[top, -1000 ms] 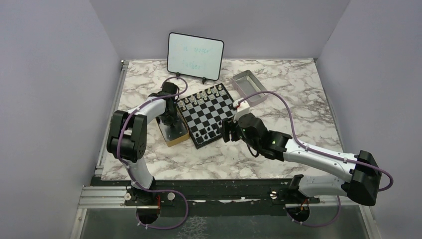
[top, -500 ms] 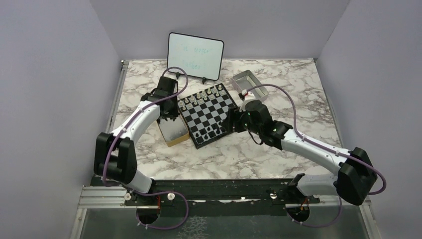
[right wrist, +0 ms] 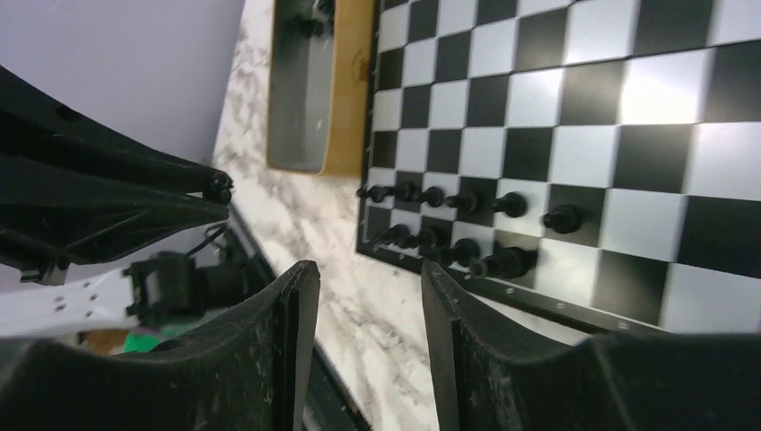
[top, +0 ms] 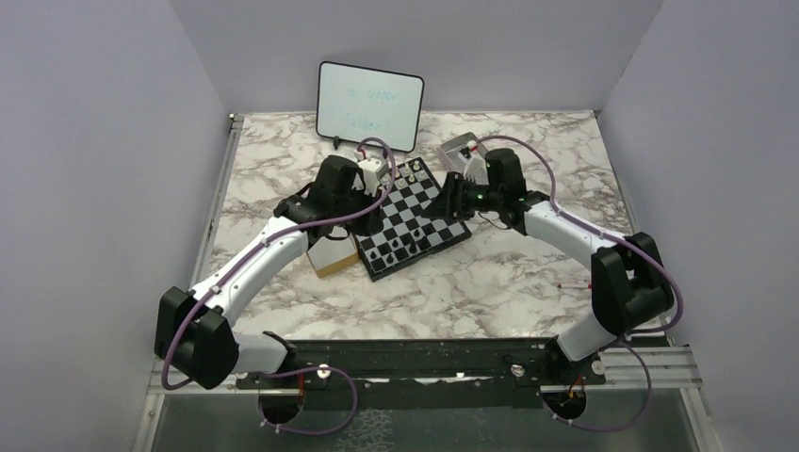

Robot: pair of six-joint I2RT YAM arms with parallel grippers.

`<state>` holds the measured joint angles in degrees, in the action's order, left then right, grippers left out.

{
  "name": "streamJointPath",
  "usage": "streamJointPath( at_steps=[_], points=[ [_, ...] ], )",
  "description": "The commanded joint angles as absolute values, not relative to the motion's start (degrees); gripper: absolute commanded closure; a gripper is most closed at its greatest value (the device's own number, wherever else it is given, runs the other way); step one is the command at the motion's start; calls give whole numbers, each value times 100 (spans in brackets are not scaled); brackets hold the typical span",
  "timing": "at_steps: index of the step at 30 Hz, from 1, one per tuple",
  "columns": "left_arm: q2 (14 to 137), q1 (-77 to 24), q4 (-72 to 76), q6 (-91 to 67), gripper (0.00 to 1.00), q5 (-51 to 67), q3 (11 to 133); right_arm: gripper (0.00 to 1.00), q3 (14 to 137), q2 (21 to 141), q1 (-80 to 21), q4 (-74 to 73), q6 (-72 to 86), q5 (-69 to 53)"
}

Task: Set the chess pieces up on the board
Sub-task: Place the chess piece on the chessboard.

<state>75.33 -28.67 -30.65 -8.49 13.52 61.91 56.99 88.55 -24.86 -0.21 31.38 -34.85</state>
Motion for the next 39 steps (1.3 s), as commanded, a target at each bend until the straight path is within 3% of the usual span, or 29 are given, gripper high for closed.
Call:
streamJointPath(
  at_steps=[1, 11, 33, 39],
  points=[
    [7336, -3176, -2667, -417, 82, 1955, 6042, 51, 5911, 9213, -2525, 438, 3493, -5193],
    [7389, -3605, -2565, -198, 82, 1979, 5858, 56, 5636, 9539, -2539, 1635, 4518, -5930],
    [7222, -3736, -2427, -165, 82, 1914, 5654, 60, 5699, 10069, -3089, 1798, 4763, -5939],
    [7217, -3739, -2417, -150, 82, 1892, 5660, 70, 5713, 10140, -3162, 1797, 4784, -5902]
  ],
)
